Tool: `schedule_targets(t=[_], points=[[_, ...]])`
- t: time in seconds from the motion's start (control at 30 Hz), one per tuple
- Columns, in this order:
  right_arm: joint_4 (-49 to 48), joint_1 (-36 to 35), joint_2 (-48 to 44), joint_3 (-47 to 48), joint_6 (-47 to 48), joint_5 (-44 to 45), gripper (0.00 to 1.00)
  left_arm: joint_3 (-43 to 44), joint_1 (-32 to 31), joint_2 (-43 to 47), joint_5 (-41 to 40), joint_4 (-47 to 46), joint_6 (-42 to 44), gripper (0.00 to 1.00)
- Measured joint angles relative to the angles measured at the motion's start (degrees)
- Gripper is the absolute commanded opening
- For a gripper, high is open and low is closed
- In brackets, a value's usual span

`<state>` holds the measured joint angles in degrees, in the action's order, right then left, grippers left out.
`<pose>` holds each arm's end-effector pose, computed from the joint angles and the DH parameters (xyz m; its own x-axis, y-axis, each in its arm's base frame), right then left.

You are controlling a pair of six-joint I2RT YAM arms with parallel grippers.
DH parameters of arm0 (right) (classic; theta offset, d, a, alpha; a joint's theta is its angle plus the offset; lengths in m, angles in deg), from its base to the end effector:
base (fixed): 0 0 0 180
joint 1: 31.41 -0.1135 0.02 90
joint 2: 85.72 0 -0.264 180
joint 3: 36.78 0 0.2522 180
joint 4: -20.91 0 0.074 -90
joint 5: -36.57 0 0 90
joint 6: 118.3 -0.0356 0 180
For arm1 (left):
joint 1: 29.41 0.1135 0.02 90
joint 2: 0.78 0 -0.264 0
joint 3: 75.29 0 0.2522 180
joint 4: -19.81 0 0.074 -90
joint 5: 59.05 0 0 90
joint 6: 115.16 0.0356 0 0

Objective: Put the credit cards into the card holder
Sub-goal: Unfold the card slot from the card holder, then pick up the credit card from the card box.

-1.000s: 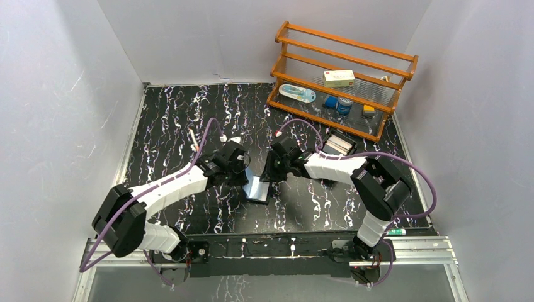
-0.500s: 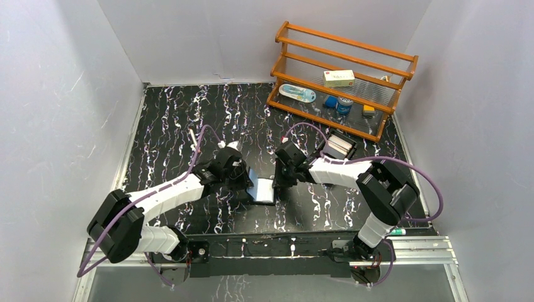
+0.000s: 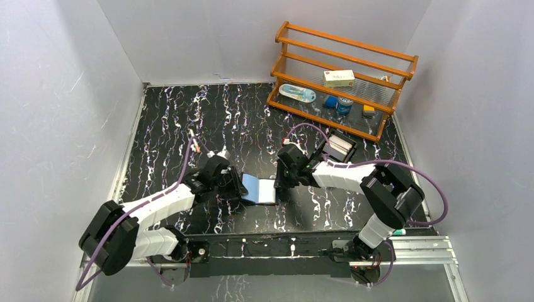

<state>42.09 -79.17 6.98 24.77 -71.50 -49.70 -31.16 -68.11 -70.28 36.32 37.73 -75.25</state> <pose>0.2136 0.2318 0.1601 -0.8753 0.0522 -0.4807 -0.1548 0.9116 0.3808 0.1814 -0.1496 0.1777 -0.8616 -0.2883 -0.4178 0.0230 0.8000 -0.5995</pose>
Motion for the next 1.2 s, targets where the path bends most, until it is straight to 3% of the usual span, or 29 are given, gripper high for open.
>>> schedule_targets(t=[0.2, 0.63, 0.9, 1.2], points=[[-1.42, 0.0, -0.42, -0.87, 0.0, 0.0, 0.24, -3.3, 3.26, 3.04, 1.81, -1.64, 0.83, 0.0], [2.36, 0.04, -0.85, 1.46, 8.52, -3.26, 0.42, -3.26, 3.63, 3.61, 7.45, -5.55, 4.52, 0.0], [4.66, 1.25, -4.59, 6.82, 18.71, -3.93, 0.43, 0.74, 3.63, 3.28, 7.63, -1.68, 8.44, 0.0], [3.21, 15.28, -10.84, 7.96, 33.53, -2.73, 0.47, 2.32, 3.63, 3.02, 6.99, 3.06, 11.08, 0.0]])
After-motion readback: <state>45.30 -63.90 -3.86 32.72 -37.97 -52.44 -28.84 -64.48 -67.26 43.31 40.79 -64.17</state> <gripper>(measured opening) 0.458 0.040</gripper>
